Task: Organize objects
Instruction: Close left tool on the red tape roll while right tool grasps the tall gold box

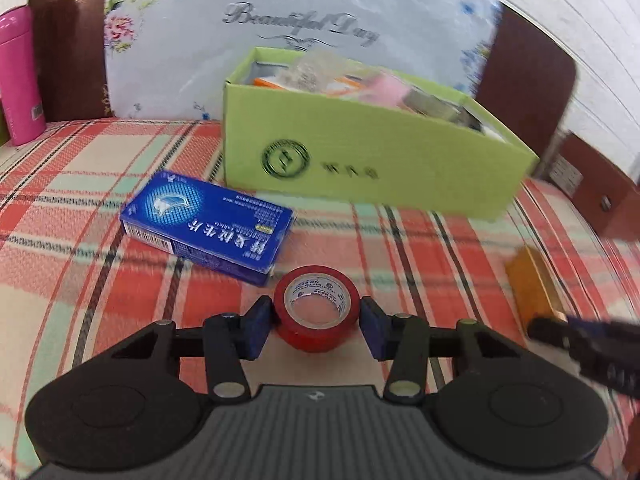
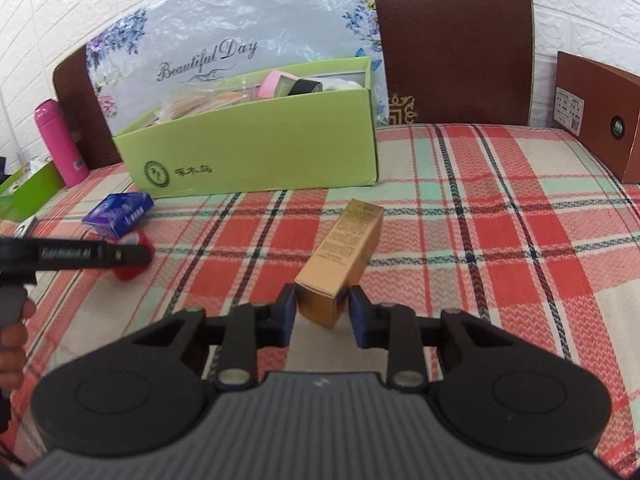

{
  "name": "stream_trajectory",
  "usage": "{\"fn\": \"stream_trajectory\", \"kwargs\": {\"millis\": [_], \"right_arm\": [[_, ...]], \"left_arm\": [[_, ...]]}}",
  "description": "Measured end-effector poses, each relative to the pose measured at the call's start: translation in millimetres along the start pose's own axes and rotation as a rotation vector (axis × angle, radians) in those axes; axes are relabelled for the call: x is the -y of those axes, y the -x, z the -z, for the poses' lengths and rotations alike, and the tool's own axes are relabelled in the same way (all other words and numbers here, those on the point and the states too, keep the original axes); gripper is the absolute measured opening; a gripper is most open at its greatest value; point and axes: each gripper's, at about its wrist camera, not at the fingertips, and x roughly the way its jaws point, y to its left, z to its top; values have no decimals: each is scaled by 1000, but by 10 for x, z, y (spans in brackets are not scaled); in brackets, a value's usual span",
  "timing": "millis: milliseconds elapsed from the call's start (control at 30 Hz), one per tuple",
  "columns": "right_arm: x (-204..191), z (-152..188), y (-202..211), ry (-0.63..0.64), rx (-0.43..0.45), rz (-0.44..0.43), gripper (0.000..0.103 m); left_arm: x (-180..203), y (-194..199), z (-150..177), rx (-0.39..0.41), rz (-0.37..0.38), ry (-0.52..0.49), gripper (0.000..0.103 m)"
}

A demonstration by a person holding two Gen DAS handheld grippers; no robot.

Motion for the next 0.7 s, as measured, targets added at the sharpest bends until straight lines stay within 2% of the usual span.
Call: {"fn": "stream_trajectory", "kwargs": {"millis": [100, 200, 233, 267, 300, 367, 467, 600, 700], "right_arm": [[-73, 115, 131, 37, -24, -56, 27], [-151, 263, 277, 89, -51, -102, 26], [-163, 316, 327, 102, -58, -114, 26], [-164, 365, 370, 110, -65, -121, 26], [-156, 403, 405, 109, -70, -116, 26], [-135, 435, 464, 106, -64, -102, 29], [-120, 364, 497, 93, -31, -80, 39], [-219, 287, 412, 119, -15, -75, 42], [-277, 267, 306, 128, -19, -71, 42]], "left_arm": [[63, 161, 165, -26, 30, -60, 50], [80, 278, 279, -44, 55, -72, 51], [84, 302, 306, -46, 59, -77, 54], [88, 315, 327, -46, 62, -84, 61], [96, 321, 341, -44, 58, -91, 65], [126, 313, 356, -43, 40, -117, 65], [139, 273, 322, -40, 22, -119, 65], [136, 270, 276, -47, 57, -92, 61], [159, 260, 282, -49, 44, -93, 61]]}}
